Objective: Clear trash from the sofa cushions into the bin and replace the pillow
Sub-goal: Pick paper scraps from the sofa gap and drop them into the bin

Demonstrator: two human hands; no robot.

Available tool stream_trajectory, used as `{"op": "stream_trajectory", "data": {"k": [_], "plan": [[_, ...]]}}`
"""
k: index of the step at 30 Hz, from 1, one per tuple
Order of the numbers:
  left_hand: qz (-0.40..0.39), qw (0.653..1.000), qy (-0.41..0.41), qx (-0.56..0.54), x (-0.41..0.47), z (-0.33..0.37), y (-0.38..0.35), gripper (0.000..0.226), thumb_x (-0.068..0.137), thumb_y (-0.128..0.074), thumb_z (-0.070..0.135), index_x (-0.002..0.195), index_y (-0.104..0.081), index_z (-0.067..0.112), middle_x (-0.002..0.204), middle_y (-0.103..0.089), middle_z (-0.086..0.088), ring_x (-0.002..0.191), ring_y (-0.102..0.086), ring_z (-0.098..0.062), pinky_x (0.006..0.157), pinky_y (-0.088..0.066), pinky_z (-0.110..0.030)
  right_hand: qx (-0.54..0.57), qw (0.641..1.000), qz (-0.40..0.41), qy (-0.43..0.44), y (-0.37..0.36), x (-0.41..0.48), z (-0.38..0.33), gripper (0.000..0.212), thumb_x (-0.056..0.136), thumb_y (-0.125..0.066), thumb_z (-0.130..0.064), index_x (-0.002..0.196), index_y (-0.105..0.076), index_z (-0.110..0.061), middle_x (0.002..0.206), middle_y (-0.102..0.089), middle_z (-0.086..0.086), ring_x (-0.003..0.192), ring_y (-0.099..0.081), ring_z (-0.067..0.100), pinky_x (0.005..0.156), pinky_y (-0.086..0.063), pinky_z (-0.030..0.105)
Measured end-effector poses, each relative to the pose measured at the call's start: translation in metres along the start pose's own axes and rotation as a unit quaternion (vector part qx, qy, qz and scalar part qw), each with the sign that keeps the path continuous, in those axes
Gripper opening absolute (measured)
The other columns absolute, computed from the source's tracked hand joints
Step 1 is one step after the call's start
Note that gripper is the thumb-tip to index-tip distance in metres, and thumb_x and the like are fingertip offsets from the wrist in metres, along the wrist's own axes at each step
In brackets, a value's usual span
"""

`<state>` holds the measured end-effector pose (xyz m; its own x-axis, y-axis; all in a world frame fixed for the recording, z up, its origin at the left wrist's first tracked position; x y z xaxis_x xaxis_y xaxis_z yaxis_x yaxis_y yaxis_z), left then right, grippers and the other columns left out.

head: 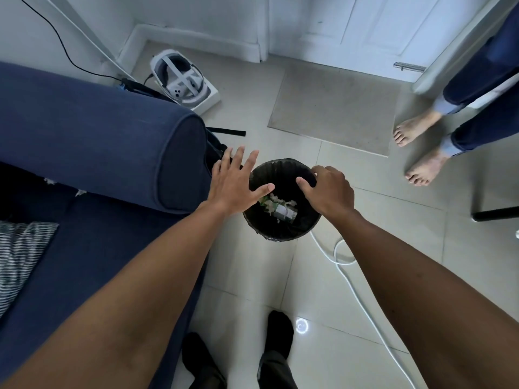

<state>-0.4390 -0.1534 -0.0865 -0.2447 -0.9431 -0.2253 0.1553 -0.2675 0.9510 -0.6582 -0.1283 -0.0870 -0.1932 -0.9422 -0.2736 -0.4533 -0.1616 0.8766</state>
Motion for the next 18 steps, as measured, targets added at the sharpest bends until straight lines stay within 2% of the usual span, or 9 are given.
{"op": "stream_trajectory", "data": {"k": [7,11,14,18], "plan": [[0.007,1.0,-0.008,-0.019,-0.004,-0.01,0.022,0.087,0.086,-0.041,0.076,0.155,-0.018,0.029,0.165,-0.015,-0.006,0.152,-0.002,-0.029,0.119,-0.015,-0.053,-0.015,1.0,0.0,0.012,0.018,-0.004,-0.024,0.051,0.093,-0.055,-0.056,0.124,-0.061,-0.016,0.116,-0.063,0.005,0.109,-0.059,0.031,0.077,-0.043,0.037],[0.032,0.999,-0.025,-0.025,-0.01,-0.015,0.056,0.082,0.089,-0.044,0.071,0.155,-0.021,0.028,0.165,-0.016,-0.005,0.153,-0.001,-0.027,0.12,-0.01,-0.052,-0.051,0.998,-0.02,0.041,0.033,-0.005,-0.052,0.067,0.092,-0.044,-0.066,0.139,-0.05,-0.018,0.134,-0.055,0.008,0.125,-0.048,0.033,0.091,-0.045,0.045],[0.059,0.997,-0.038,-0.017,-0.018,-0.022,0.091,0.079,0.091,-0.044,0.068,0.155,-0.024,0.027,0.164,-0.019,-0.006,0.153,-0.002,-0.027,0.121,-0.008,-0.05,-0.103,0.992,-0.031,0.071,0.045,-0.005,-0.081,0.079,0.088,-0.035,-0.076,0.146,-0.039,-0.022,0.148,-0.043,0.011,0.135,-0.036,0.035,0.103,-0.037,0.05],[0.082,0.996,-0.02,-0.006,-0.033,-0.045,0.143,0.084,0.087,-0.036,0.075,0.155,-0.025,0.027,0.164,-0.018,-0.006,0.153,-0.001,-0.028,0.121,-0.007,-0.052,-0.133,0.985,-0.023,0.106,0.069,-0.007,-0.13,0.086,0.085,-0.029,-0.081,0.151,-0.032,-0.026,0.158,-0.029,0.013,0.144,-0.025,0.035,0.111,-0.028,0.054]]}}
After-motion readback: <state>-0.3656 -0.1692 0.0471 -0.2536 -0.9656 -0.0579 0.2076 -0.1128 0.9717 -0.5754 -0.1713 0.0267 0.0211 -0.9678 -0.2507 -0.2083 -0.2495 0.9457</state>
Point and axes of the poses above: each hand's wrist, its own x-axis towards the middle knuckle, its own y-axis out of the back of the hand, z = x × y, the point moved 8 cm from there along x, towards the middle knuckle
